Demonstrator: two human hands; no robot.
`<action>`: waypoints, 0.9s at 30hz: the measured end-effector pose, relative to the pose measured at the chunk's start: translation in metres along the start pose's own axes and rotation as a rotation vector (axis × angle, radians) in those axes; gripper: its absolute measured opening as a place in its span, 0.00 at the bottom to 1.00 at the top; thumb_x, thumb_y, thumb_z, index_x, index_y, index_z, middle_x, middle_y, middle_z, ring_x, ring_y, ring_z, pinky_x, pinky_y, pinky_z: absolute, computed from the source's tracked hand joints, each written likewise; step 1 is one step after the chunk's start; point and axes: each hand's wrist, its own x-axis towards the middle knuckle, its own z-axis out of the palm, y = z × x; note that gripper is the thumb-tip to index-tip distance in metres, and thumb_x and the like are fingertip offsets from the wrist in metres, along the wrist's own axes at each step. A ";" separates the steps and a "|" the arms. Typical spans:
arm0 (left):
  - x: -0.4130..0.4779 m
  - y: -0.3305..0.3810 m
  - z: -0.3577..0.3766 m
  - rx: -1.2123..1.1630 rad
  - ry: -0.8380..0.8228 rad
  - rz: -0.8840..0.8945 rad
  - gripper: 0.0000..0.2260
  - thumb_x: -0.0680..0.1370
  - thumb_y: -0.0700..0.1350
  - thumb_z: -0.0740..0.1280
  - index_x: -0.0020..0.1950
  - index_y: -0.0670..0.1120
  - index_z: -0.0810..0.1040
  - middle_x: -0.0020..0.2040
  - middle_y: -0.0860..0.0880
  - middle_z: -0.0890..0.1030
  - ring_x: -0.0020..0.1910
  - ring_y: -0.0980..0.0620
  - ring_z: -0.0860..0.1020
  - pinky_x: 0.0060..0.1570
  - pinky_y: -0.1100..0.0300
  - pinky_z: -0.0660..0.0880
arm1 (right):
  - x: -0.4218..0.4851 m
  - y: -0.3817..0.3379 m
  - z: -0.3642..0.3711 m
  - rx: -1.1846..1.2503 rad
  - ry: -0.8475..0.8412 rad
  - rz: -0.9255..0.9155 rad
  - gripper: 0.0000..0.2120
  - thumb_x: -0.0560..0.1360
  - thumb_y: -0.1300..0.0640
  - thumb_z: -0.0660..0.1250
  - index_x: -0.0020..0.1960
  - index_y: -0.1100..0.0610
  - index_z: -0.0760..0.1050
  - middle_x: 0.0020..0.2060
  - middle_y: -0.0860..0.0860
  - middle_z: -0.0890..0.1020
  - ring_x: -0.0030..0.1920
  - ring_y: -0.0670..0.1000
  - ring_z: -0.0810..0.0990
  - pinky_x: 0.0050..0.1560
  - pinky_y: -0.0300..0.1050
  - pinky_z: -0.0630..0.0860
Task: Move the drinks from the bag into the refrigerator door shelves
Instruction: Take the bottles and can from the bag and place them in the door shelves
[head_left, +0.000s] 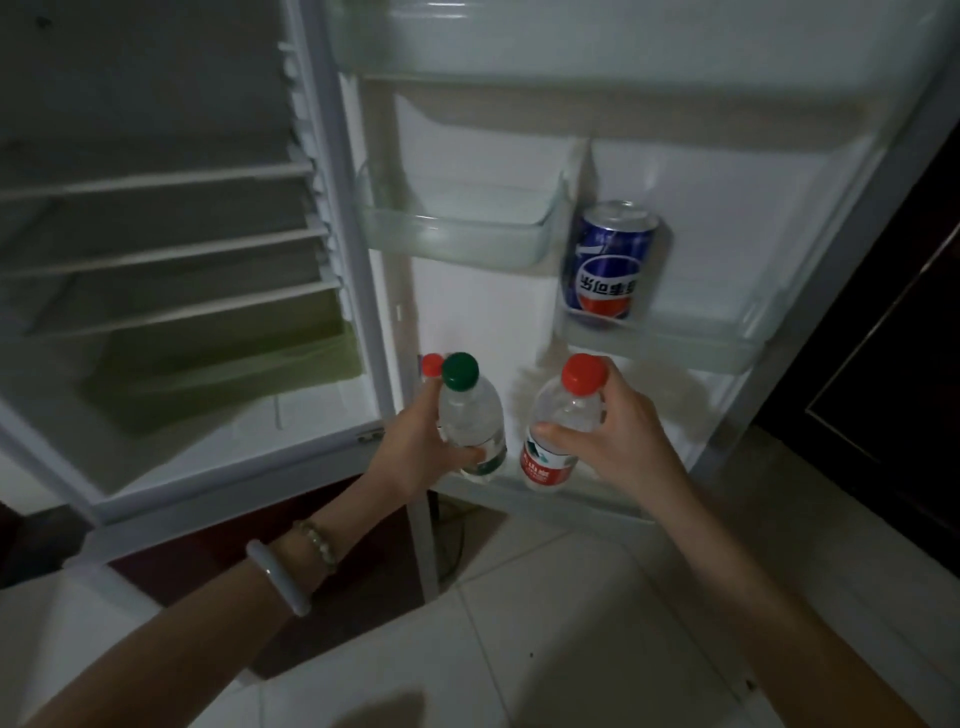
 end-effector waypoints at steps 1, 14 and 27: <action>0.006 -0.004 0.007 -0.013 0.014 -0.027 0.39 0.64 0.48 0.78 0.70 0.53 0.62 0.59 0.54 0.77 0.56 0.53 0.77 0.51 0.57 0.76 | 0.004 0.008 0.001 -0.001 0.016 0.000 0.26 0.63 0.50 0.77 0.55 0.45 0.67 0.47 0.42 0.77 0.50 0.46 0.77 0.52 0.43 0.73; 0.052 -0.058 0.060 0.128 -0.016 -0.151 0.31 0.64 0.49 0.78 0.61 0.46 0.67 0.55 0.48 0.80 0.53 0.49 0.77 0.49 0.57 0.73 | 0.039 0.078 0.065 0.101 0.017 0.093 0.25 0.64 0.56 0.78 0.57 0.55 0.71 0.51 0.49 0.80 0.53 0.48 0.78 0.54 0.41 0.74; 0.065 -0.081 0.095 0.092 0.008 -0.295 0.26 0.67 0.50 0.75 0.58 0.47 0.66 0.50 0.45 0.80 0.48 0.45 0.79 0.46 0.49 0.78 | 0.062 0.116 0.094 0.039 0.090 0.215 0.22 0.63 0.56 0.77 0.51 0.53 0.70 0.43 0.46 0.77 0.46 0.46 0.76 0.47 0.32 0.70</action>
